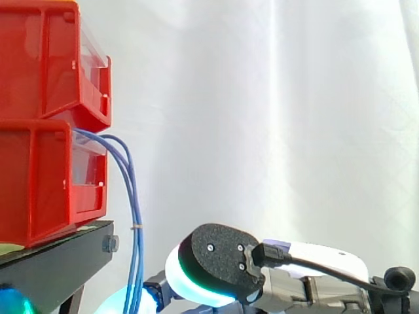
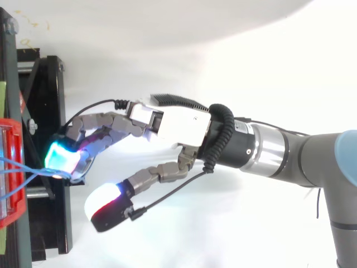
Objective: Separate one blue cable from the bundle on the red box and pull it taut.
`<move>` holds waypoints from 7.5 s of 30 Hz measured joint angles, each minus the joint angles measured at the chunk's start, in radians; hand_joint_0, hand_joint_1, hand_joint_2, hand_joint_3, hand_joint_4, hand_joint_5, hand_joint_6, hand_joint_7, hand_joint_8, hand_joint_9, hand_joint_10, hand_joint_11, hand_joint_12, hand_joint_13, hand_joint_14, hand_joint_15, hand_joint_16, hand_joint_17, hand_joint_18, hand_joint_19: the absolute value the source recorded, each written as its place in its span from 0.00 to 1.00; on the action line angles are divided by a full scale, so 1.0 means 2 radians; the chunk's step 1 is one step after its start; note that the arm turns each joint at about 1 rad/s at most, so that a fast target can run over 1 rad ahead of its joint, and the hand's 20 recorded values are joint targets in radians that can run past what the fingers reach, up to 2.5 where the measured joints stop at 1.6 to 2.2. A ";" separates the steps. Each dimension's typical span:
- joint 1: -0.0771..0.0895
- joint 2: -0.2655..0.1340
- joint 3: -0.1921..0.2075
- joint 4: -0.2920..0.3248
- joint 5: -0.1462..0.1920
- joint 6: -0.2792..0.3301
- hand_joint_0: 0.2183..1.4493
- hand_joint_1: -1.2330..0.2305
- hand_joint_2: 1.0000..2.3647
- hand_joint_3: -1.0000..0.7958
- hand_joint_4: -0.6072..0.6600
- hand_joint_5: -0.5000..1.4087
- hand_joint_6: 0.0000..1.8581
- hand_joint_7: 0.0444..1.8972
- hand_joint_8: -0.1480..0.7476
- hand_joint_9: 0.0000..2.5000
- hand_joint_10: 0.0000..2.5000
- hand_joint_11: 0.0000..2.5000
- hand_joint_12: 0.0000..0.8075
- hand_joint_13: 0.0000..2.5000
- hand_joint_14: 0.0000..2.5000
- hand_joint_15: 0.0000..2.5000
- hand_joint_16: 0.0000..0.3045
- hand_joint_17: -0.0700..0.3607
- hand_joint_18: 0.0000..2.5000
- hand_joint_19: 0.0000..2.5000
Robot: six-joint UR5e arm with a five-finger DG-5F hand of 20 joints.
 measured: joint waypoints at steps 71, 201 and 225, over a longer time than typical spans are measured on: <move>0.000 0.073 0.073 -0.298 0.027 0.016 0.23 0.40 0.00 0.32 0.59 0.22 0.27 0.68 0.51 0.36 0.01 0.25 0.45 0.31 0.01 0.19 0.13 0.37 0.27 0.23; -0.004 0.063 0.066 -0.253 0.013 0.017 0.32 0.31 0.01 0.48 0.50 0.16 0.49 0.49 0.51 0.38 0.01 0.33 0.45 0.34 0.01 0.20 0.13 0.37 0.30 0.22; -0.002 0.081 0.066 -0.295 0.013 0.020 0.24 0.50 0.00 0.30 0.52 0.19 0.46 0.58 0.52 0.42 0.01 0.34 0.47 0.35 0.01 0.23 0.14 0.38 0.30 0.27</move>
